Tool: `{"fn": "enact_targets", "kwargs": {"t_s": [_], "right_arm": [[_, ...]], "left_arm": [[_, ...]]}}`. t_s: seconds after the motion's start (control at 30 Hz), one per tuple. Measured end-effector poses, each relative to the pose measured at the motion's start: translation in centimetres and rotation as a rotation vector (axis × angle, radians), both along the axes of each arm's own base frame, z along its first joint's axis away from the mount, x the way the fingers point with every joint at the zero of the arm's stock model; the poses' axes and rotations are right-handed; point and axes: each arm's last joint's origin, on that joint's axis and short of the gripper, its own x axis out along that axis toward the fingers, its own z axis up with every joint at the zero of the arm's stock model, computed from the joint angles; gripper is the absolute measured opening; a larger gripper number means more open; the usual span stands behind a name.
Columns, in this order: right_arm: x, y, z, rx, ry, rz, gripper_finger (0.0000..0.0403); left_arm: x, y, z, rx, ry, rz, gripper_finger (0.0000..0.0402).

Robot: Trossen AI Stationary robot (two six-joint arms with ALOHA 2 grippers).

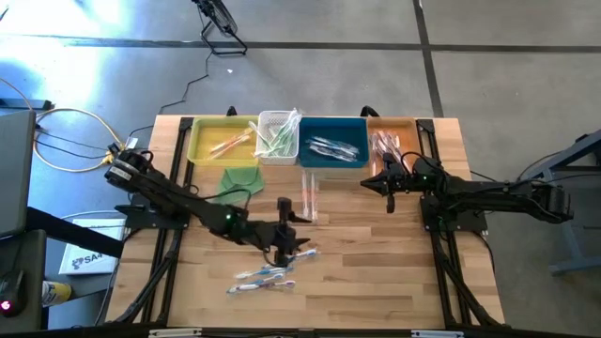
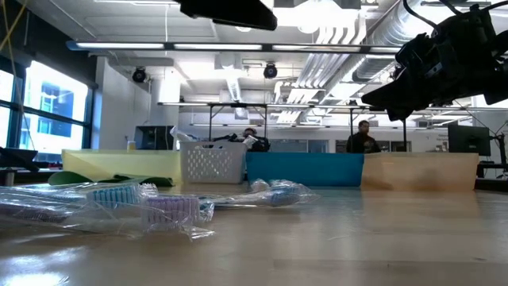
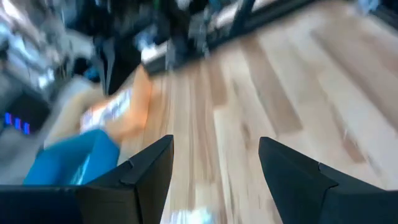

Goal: Pick & Place Toothbrushes
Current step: Put the blue toothbrush into the blue bin

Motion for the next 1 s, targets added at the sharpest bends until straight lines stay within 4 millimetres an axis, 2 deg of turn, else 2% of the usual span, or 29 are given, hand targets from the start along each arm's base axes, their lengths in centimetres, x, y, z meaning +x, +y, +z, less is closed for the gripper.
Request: {"fn": "enact_targets", "kwargs": {"t_s": [0.13,0.33,0.77,1.0], "right_arm": [[0.0,0.0,0.0,0.002,0.001,0.0,0.0004],[0.0,0.0,0.0,0.004,0.001,0.004,0.0004],[0.0,0.0,-0.1,0.006,0.006,0.003,0.0004],[0.0,0.0,-0.1,0.006,0.006,0.002,0.0004]], "left_arm": [[0.1,0.1,1.6,-0.026,0.113,0.083,0.023],[-0.1,0.1,1.4,-0.134,0.171,0.113,0.023],[2.1,-1.1,-3.7,-0.255,0.294,0.1,0.023],[2.4,-1.3,-4.5,-0.293,0.316,0.089,0.023]]}}
